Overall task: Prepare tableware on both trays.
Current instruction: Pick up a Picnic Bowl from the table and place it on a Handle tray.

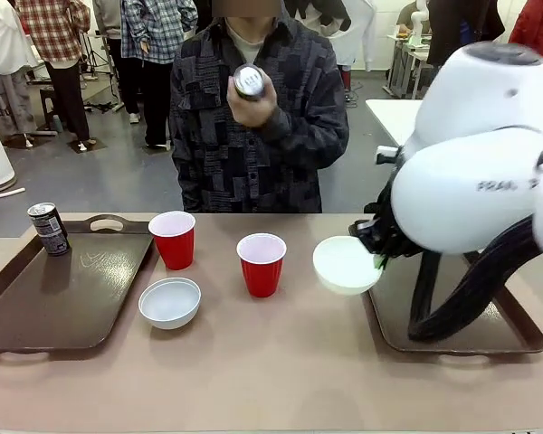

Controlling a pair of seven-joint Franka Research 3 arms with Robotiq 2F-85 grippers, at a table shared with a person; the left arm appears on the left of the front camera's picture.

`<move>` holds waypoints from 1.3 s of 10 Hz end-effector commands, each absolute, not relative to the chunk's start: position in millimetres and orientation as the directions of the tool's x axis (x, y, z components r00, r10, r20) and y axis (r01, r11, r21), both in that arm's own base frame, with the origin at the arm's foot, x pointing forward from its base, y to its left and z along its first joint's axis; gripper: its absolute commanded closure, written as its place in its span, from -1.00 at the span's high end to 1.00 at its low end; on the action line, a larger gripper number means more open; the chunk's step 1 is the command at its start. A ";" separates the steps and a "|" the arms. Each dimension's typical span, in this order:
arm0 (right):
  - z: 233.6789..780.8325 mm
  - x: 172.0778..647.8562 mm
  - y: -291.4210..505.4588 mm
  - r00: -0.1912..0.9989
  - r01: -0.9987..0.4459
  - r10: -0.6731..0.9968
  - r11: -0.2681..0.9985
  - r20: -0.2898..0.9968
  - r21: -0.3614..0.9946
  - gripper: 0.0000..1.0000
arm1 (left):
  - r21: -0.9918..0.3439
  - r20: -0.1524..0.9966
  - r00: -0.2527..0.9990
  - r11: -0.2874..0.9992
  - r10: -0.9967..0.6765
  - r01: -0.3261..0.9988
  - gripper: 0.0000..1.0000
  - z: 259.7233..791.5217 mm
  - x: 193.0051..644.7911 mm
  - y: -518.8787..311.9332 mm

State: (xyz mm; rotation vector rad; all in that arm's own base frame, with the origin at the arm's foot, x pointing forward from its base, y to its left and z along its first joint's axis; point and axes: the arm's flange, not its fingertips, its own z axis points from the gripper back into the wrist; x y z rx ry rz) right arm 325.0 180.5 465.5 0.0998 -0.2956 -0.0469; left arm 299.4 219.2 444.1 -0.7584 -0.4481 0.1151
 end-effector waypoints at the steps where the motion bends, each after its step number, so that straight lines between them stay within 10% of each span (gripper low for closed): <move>1: 428.9 295.7 129.2 0.964 0.042 -0.075 0.991 0.256 0.131 -0.96 | -0.695 0.359 0.895 0.715 0.264 0.068 1.00 444.0 298.9 220.6; 13: 436.8 387.5 57.3 0.978 0.133 -0.139 0.990 0.155 0.049 -0.95 | -0.695 0.359 0.895 0.715 0.264 0.068 1.00 444.0 298.9 220.6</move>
